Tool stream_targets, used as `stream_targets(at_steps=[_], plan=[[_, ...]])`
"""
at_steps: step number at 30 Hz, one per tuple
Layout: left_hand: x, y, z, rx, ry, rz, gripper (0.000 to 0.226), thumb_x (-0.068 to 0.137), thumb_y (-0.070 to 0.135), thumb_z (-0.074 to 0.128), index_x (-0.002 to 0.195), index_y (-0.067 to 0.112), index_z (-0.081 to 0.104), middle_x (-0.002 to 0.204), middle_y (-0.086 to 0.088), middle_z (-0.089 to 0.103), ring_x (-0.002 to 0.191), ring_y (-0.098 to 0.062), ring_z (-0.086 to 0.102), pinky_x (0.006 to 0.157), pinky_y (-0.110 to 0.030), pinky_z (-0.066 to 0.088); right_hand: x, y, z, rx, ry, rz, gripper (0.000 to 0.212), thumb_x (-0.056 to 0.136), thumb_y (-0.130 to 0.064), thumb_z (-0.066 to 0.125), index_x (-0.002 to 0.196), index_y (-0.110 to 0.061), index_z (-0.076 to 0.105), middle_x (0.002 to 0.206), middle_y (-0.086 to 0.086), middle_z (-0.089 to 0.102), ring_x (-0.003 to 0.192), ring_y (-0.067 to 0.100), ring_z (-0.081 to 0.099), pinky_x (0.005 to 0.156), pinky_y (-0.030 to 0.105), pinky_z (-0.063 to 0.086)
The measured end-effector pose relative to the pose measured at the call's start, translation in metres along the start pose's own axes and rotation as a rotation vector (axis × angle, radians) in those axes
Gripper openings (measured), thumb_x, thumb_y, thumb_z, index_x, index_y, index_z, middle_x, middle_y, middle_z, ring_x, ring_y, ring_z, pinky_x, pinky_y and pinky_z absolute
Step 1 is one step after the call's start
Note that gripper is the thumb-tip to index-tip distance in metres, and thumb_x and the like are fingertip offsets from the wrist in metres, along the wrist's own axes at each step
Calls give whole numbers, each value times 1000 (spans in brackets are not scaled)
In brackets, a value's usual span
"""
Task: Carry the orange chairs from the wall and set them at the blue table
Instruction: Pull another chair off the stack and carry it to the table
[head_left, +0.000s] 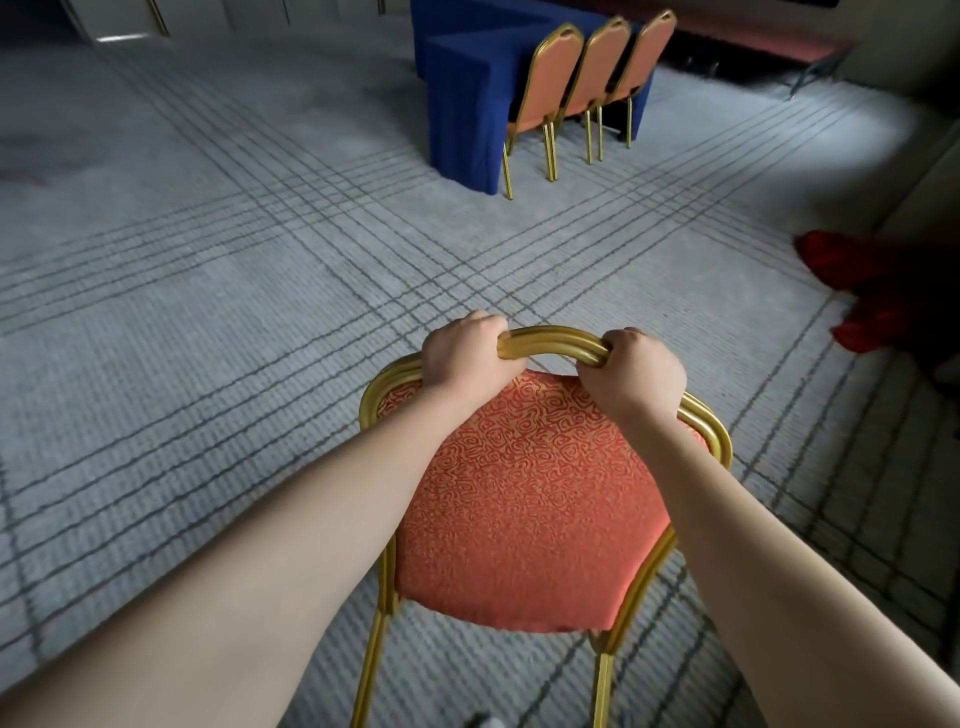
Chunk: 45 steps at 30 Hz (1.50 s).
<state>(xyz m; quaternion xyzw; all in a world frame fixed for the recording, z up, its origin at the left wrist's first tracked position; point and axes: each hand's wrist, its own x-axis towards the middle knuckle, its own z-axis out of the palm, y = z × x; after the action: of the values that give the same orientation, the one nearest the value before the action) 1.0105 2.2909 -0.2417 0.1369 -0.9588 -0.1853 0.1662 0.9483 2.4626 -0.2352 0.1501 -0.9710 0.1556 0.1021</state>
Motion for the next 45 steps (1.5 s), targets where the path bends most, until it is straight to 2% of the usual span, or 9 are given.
stream_targets(at_steps=[7,14,18,22,25,29,33,38,45], plan=[[12,5,-7,37,-33,134,27,76,46,61,64,24,50,72,10,50,76,-22,62,57,-25,29,4,6,-11,-67,-42,-66,13,78,-33,61,75,-20,61,78,-3,56,77,27,59,58,28,34],[69,39,-9,50,76,207,34,74,51,64,66,19,57,78,2,64,79,-23,64,58,-25,31,59,30,-40,-55,37,-71,12,75,-31,59,70,-20,56,75,-2,57,77,30,60,58,29,37],[111,59,-12,42,82,241,32,75,51,63,70,19,64,75,5,61,74,-20,60,58,-26,33,97,42,-56,-65,103,-80,14,74,-31,58,73,-18,63,77,0,63,77,31,61,60,31,44],[154,79,-4,27,76,276,30,75,48,63,66,20,59,71,8,54,66,-14,50,57,-26,31,136,62,-62,-79,119,-76,15,76,-32,58,75,-17,63,80,1,64,80,31,61,60,29,39],[195,91,11,23,71,319,30,76,46,63,65,19,58,68,8,52,64,-15,50,54,-26,29,173,79,-59,-100,144,-75,17,77,-33,59,76,-17,64,82,1,64,81,30,61,60,29,37],[268,104,36,9,68,373,32,77,46,62,61,20,55,64,8,47,63,-16,50,52,-27,27,243,100,-50,-116,164,-61,15,75,-32,59,75,-17,64,77,0,63,77,29,61,58,29,36],[360,110,69,-14,60,417,32,77,49,60,60,23,53,67,7,51,64,-16,48,53,-27,30,331,119,-30,-129,165,-32,14,75,-32,58,73,-19,62,72,-2,62,75,27,61,58,28,37],[489,136,107,-36,24,443,34,77,42,62,54,25,44,61,8,45,61,-15,47,46,-24,19,456,153,-14,-136,172,16,15,76,-34,58,70,-20,56,75,0,64,78,29,61,59,28,36],[673,178,178,-42,4,490,32,76,45,61,59,18,54,62,6,49,62,-17,52,48,-24,24,632,217,11,-134,192,53,17,74,-33,58,68,-18,55,71,2,62,77,31,62,59,29,37]])
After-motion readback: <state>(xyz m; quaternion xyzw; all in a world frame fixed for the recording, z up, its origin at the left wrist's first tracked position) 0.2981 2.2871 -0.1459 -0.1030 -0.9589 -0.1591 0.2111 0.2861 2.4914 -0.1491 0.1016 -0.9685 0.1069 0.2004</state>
